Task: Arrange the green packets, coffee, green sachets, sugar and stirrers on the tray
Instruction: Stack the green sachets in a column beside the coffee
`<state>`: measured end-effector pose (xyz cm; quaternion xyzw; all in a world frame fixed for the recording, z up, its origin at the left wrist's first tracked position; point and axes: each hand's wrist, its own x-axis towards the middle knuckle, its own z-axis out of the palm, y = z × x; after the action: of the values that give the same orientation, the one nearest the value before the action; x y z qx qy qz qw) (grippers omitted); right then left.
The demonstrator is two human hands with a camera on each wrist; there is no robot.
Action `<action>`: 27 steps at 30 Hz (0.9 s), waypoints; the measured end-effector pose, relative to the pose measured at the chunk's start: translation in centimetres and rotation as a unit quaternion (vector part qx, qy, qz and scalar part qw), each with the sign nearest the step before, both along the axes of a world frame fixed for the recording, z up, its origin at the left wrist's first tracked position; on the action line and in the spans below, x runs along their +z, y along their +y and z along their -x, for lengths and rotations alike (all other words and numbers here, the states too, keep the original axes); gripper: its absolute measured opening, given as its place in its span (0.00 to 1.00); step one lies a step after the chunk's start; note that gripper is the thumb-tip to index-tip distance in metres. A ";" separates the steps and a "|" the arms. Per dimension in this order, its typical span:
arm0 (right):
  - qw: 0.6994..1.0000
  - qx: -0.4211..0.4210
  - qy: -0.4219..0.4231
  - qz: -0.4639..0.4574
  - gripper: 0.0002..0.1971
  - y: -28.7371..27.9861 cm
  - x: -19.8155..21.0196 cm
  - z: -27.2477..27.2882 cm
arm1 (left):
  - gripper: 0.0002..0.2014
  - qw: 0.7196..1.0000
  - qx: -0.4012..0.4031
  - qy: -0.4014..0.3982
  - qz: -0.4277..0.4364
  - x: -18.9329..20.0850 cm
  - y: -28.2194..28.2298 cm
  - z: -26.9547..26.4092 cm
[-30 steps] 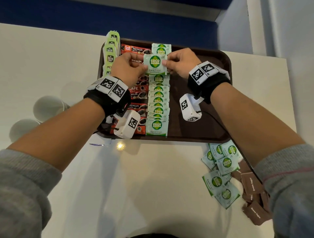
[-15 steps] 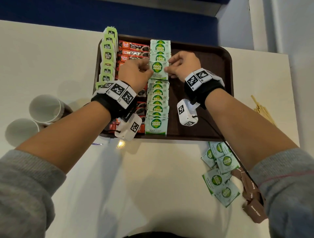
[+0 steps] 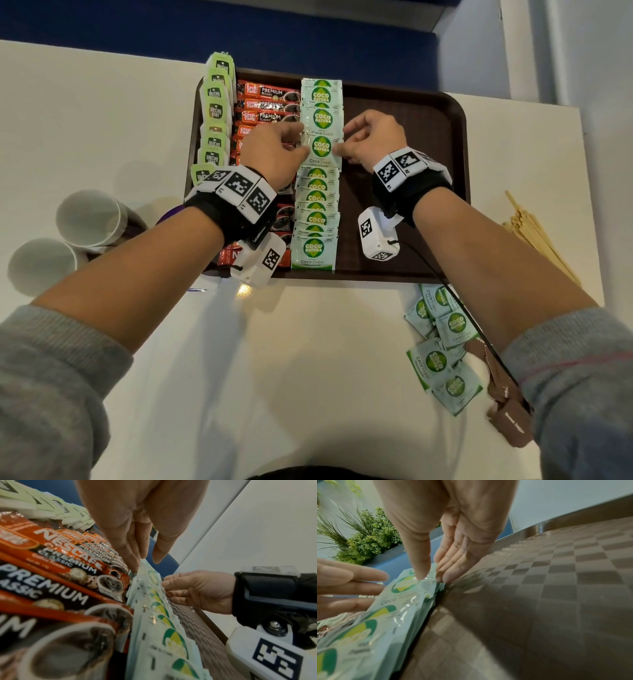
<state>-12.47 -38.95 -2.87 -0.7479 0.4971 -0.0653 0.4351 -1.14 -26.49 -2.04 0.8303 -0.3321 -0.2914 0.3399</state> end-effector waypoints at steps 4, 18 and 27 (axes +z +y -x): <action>1.000 -0.002 0.008 0.010 0.15 0.0 0.0 0.2 | 0.20 1.000 0.004 -0.003 0.002 0.0 0.0 0.0; 1.000 -0.003 -0.007 -0.002 0.13 0.2 0.3 0.3 | 0.20 1.000 0.009 -0.002 0.008 0.1 0.3 -0.3; 0.982 0.170 0.080 0.021 0.13 2.2 4.7 5.2 | 0.26 1.000 -0.017 0.011 0.020 2.8 2.7 3.8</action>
<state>-17.68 -36.76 1.87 -0.8332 0.3946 0.0588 0.3829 -4.93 -23.78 0.81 0.8141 -0.3480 -0.2995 0.3555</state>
